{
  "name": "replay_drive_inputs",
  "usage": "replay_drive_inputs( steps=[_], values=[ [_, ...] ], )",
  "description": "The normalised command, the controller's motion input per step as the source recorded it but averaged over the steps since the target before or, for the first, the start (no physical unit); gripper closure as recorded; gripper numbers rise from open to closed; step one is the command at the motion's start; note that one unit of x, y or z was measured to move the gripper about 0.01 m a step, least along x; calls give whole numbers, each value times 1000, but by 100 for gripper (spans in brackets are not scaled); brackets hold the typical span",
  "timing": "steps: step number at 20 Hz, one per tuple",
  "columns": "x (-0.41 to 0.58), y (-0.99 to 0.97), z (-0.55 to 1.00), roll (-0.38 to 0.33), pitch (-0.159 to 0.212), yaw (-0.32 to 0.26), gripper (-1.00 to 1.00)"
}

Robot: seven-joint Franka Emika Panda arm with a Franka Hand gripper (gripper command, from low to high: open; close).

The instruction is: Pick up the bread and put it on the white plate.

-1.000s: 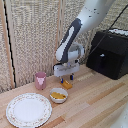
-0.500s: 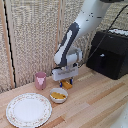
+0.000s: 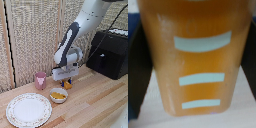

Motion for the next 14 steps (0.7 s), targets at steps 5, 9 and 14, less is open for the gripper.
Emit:
replay_drive_inputs(
  steps=[5,9,14],
  values=[
    [-22,0,949,2,63,1,100],
    [32,48,1000,10,46,7,100],
    [58,426,961,20,92,49,100]
  ],
)
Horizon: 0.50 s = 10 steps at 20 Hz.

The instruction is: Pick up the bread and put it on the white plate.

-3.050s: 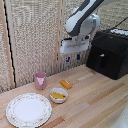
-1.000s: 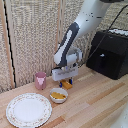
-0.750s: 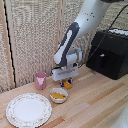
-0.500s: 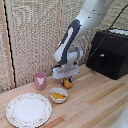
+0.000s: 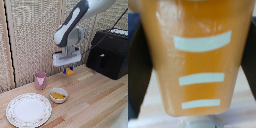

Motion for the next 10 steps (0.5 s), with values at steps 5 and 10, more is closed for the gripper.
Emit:
replay_drive_inputs(
  steps=[5,10],
  values=[
    [20,780,819,6,61,26,100],
    [130,910,453,-2,13,1,100]
  ],
)
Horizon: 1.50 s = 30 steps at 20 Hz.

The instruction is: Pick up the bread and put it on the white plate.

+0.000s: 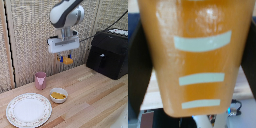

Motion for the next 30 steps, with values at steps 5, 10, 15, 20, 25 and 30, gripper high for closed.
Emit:
replay_drive_inputs(
  steps=[5,10,15,20,25,30],
  values=[
    [127,941,78,-12,-51,0,100],
    [67,956,-43,0,-48,1,100],
    [2,846,-241,-2,-2,43,100],
    [0,654,-555,-20,-40,104,100],
    [2,528,-570,-15,-73,135,100],
    [9,487,-445,-31,-23,120,100]
  ],
)
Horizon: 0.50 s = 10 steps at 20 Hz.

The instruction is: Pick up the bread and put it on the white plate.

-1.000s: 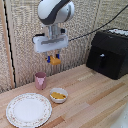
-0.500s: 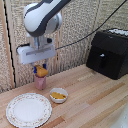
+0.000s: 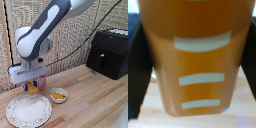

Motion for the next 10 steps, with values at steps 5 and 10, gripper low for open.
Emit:
replay_drive_inputs(
  steps=[5,10],
  values=[
    [1,354,-399,-74,40,112,100],
    [53,134,-416,-47,-8,117,100]
  ],
)
